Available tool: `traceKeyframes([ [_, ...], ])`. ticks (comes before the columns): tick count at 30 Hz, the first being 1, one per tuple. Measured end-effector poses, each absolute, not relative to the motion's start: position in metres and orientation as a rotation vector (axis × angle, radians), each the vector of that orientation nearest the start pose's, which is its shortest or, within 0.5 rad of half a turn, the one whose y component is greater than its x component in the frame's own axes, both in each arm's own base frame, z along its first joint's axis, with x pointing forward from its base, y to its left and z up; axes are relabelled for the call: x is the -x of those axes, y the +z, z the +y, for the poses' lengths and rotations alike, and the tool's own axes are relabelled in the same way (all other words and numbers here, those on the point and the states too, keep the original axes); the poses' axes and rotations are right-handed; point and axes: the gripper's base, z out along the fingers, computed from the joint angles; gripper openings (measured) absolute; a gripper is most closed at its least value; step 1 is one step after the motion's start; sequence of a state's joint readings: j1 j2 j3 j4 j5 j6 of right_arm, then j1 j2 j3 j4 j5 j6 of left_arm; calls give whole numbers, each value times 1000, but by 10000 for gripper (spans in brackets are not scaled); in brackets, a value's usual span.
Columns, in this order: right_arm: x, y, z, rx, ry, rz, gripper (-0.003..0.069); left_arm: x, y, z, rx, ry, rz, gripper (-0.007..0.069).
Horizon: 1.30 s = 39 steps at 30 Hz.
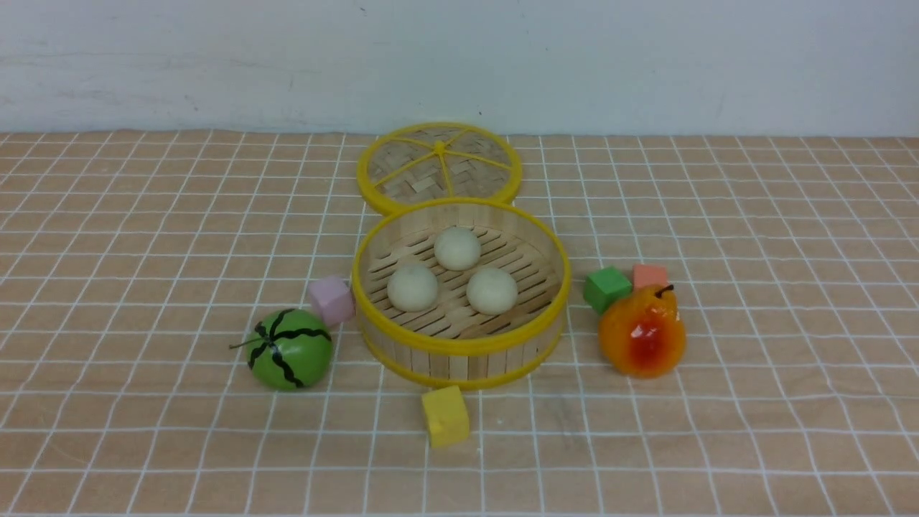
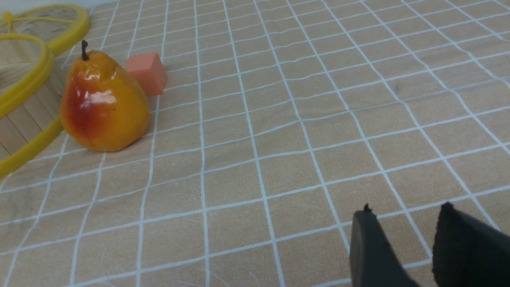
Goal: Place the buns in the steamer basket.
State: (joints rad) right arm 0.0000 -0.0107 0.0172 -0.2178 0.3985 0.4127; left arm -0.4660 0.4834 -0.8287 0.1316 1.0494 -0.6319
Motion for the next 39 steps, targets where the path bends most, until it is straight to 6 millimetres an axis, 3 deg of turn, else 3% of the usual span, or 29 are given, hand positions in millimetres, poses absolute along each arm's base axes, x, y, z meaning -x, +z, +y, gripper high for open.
traceKeyframes([
  [2,-52,173,-8,-256,66,1862,241,-44,355,-10,214,-497,2170,-13],
  [8,-52,173,-8,-256,66,1862,241,-24,350,0,230,-496,2162,-13],
  [16,-52,173,-8,-256,66,1862,241,-23,347,5,211,-414,2179,-13],
  [21,-52,173,-8,-256,66,1862,241,-35,339,4,197,-366,2124,-13],
  [24,-52,173,-8,-256,66,1862,241,-51,319,-2,149,-368,1979,-13],
  [28,-52,173,-8,-256,66,1862,241,-56,291,-5,139,-381,1876,-13],
  [29,-52,173,-8,-256,66,1862,241,-54,271,-2,182,-345,1847,-13],
  [32,-52,173,-8,-256,66,1862,241,-49,242,1,208,-293,1773,-13],
  [33,-52,173,-8,-256,66,1862,241,-49,240,2,213,-288,1773,-13],
  [37,-52,173,-8,-256,66,1862,241,-52,192,-1,203,-244,1789,-13],
  [39,-52,173,-8,-256,66,1862,241,-53,180,-1,222,-244,1822,-13],
])
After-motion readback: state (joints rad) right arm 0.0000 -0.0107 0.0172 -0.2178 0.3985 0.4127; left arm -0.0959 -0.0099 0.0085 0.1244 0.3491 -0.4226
